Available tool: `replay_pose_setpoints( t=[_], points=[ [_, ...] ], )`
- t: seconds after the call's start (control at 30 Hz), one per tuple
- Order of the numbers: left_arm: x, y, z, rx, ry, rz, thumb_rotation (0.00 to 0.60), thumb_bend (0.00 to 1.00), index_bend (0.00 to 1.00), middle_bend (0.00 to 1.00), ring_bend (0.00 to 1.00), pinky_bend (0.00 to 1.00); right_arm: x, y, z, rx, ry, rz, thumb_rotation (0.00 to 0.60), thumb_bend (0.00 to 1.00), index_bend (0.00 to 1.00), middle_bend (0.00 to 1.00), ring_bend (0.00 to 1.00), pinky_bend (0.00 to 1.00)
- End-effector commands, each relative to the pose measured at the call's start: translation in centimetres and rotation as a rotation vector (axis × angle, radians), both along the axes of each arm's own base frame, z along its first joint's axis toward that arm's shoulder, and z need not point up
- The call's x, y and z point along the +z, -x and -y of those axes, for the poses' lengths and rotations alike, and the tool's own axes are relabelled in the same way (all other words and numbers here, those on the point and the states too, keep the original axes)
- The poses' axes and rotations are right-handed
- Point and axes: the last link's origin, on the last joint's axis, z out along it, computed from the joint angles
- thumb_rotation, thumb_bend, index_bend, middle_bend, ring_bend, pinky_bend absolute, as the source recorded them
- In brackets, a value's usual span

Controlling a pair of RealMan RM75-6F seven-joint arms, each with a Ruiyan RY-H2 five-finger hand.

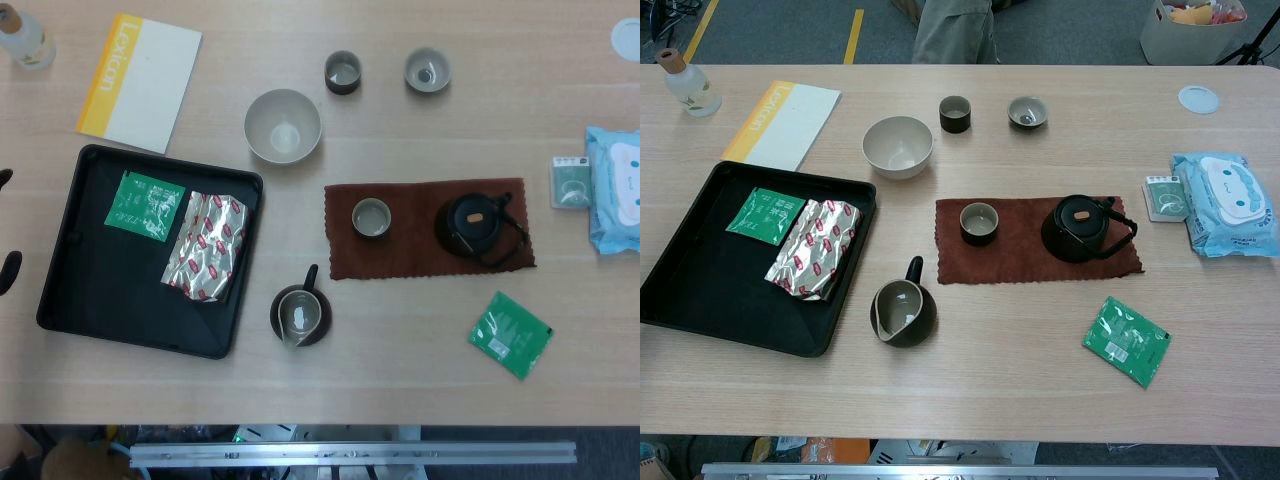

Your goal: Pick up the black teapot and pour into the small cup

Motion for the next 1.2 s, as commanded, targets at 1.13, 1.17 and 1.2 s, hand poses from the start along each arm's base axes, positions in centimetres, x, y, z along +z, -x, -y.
replay_pose_setpoints(
  t=[1.13, 1.17, 1.2],
  points=[
    [0.7, 0.5, 1.0, 0.044, -0.002, 0.042, 0.600, 0.29, 0.11, 0.15, 0.16, 0.17, -6.5, -9.4, 5.4, 0.345, -0.397, -0.133, 0.600, 0.00, 0.28, 0.33, 0.32, 0.39],
    [0.7, 0.5, 1.0, 0.045, -0.002, 0.044, 0.600, 0.29, 0.11, 0.15, 0.16, 0.17, -7.1, -9.6, 5.5, 0.348, -0.417, -0.136, 0.600, 0.00, 0.28, 0.33, 0.32, 0.39],
    [0.7, 0.5, 1.1, 0.047, -0.002, 0.045, 0.600, 0.29, 0.11, 0.15, 0.16, 0.17, -7.5, -9.8, 5.6, 0.350, -0.429, -0.139, 0.600, 0.00, 0.28, 0.33, 0.32, 0.39]
  ],
)
